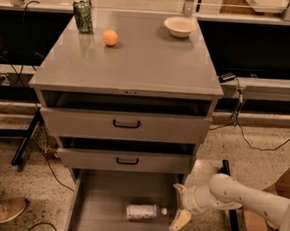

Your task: Pick blue plastic bottle from bottom drawer and place on counter

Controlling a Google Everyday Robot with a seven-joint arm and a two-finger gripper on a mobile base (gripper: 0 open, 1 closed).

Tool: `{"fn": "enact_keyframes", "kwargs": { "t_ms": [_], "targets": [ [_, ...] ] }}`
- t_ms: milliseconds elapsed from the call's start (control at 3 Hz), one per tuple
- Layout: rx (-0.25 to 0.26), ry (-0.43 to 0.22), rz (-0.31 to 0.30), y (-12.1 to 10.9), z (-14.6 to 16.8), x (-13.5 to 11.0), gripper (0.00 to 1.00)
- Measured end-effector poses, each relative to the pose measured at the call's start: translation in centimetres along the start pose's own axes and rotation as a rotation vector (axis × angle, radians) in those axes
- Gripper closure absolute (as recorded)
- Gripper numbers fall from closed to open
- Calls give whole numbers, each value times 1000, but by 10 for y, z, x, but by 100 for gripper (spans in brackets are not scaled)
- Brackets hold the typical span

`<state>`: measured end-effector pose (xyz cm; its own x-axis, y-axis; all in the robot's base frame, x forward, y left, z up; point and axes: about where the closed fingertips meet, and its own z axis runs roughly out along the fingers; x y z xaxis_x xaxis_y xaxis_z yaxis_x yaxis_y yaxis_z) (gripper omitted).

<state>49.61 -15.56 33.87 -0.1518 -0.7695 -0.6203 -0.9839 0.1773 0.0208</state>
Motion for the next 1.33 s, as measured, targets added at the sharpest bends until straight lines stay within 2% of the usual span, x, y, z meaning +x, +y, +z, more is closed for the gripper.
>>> {"fn": "enact_keyframes", "kwargs": {
  "t_ms": [333, 667, 1333],
  "targets": [
    [-16, -26, -36, -13, 48, 16, 0],
    [-40, -45, -92, -26, 110, 27, 0],
    [-69, -56, -159, -42, 176, 26, 0]
  ]
}}
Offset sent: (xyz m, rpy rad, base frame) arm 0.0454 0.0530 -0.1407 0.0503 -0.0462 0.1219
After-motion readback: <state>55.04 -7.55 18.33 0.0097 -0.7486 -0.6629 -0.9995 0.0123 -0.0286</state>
